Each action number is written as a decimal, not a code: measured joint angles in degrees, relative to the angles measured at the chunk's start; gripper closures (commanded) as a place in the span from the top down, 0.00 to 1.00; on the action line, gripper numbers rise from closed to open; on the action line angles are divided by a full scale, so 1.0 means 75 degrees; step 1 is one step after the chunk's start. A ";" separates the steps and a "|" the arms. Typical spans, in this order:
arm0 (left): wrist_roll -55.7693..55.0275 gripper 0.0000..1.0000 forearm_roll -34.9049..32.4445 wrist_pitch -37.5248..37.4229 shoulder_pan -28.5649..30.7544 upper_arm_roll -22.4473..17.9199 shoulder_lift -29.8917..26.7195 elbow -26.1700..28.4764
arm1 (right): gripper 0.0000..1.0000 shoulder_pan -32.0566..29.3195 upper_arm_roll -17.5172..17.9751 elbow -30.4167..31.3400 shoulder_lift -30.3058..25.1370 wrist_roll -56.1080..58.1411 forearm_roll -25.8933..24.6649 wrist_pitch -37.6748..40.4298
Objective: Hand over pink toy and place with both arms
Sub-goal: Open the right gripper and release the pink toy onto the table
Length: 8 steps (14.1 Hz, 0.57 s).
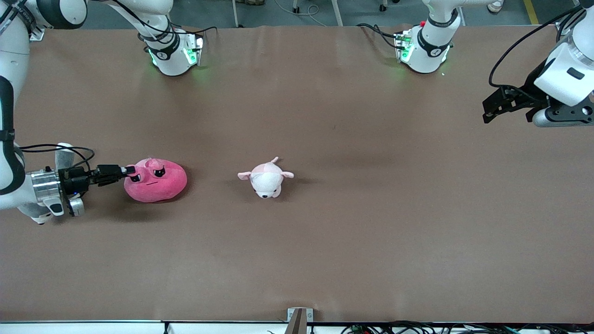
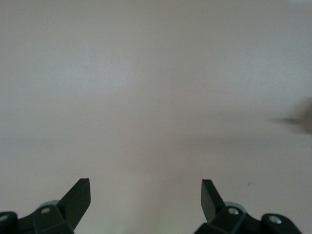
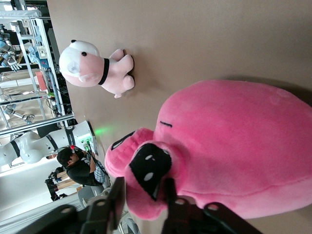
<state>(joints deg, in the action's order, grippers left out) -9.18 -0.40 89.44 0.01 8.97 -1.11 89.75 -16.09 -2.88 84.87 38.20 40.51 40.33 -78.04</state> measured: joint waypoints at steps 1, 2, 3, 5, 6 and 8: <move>0.0000 1.00 0.0000 0.0000 -0.0008 0.0006 0.0000 0.0010 | 1.00 0.0000 -0.0007 -0.0074 -0.0009 -0.0108 -0.0068 0.0005; 0.0000 1.00 0.0000 0.0000 -0.0016 0.0018 0.0000 0.0018 | 1.00 0.0000 -0.0008 -0.0231 -0.0019 -0.0378 -0.0231 0.0010; 0.0000 1.00 0.0000 0.0000 -0.0019 0.0030 0.0000 0.0022 | 1.00 0.0001 -0.0002 -0.0465 -0.0033 -0.0735 -0.0426 0.0013; 0.0000 1.00 0.0000 0.0000 -0.0020 0.0038 0.0000 0.0031 | 1.00 0.0004 0.0015 -0.1005 -0.0106 -0.1189 -0.0776 0.0043; 0.0000 1.00 0.0000 0.0000 -0.0020 0.0038 0.0000 0.0038 | 1.00 0.0006 0.0016 -0.1242 -0.0208 -0.1301 -0.0896 0.0063; 0.0000 1.00 0.0000 0.0000 -0.0021 0.0039 0.0000 0.0050 | 1.00 0.0006 0.0007 -0.1455 -0.0516 -0.1405 -0.1239 0.0115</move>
<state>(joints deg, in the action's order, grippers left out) -9.18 -0.40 89.44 -0.15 9.26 -1.11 90.12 -16.05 -2.83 73.96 34.33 29.97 31.04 -77.17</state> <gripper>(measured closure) 0.000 0.000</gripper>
